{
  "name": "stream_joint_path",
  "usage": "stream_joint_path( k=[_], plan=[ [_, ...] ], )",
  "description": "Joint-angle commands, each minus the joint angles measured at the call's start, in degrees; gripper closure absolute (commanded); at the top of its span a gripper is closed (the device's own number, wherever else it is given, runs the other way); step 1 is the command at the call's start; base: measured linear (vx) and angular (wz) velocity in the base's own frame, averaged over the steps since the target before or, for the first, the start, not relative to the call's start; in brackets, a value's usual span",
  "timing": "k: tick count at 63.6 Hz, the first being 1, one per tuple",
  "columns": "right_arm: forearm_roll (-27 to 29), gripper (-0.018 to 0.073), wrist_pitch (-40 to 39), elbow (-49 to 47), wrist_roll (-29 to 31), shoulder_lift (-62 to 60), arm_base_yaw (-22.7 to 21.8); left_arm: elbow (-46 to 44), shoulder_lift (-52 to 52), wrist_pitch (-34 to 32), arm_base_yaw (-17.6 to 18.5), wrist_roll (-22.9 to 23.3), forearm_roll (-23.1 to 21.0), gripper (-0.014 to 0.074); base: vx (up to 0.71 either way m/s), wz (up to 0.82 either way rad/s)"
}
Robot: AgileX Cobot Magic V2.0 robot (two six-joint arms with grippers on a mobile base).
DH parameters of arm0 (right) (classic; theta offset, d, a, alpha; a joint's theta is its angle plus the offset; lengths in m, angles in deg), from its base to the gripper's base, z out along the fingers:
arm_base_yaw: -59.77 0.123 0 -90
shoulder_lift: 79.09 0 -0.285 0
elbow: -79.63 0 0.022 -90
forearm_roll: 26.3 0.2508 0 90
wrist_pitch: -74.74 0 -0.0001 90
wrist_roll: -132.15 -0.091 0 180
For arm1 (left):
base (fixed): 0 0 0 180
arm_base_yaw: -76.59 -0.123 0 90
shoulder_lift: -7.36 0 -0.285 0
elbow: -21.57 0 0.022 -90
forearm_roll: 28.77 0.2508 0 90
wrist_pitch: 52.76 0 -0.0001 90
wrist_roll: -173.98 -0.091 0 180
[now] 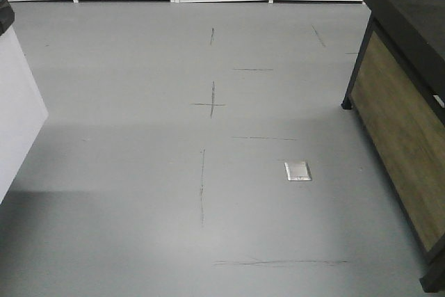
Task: Pick three apples into basket with both arms
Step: 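Drive the base forward along the aisle toward the fruit tables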
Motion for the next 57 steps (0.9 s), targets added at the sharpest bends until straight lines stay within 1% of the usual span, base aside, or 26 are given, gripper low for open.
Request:
stream_joint_path(
  k=[1,40,57],
  plan=[
    [-0.6,0.0568,-4.37,0.83,0.4,-0.73,-0.49,0.2,-0.93,-3.99,-0.01,0.36,-0.49,0.0603,0.1,0.02],
    [-0.6,0.0568,-4.37,0.83,0.4,-0.73,-0.49,0.2,-0.93,-3.99,-0.01,0.36,-0.49,0.0603,0.13,-0.06],
    [-0.6,0.0568,-4.37,0.83,0.4,-0.73,-0.49,0.2,-0.93,-3.99,-0.01,0.36,-0.49,0.0603,0.12,0.06]
  ],
)
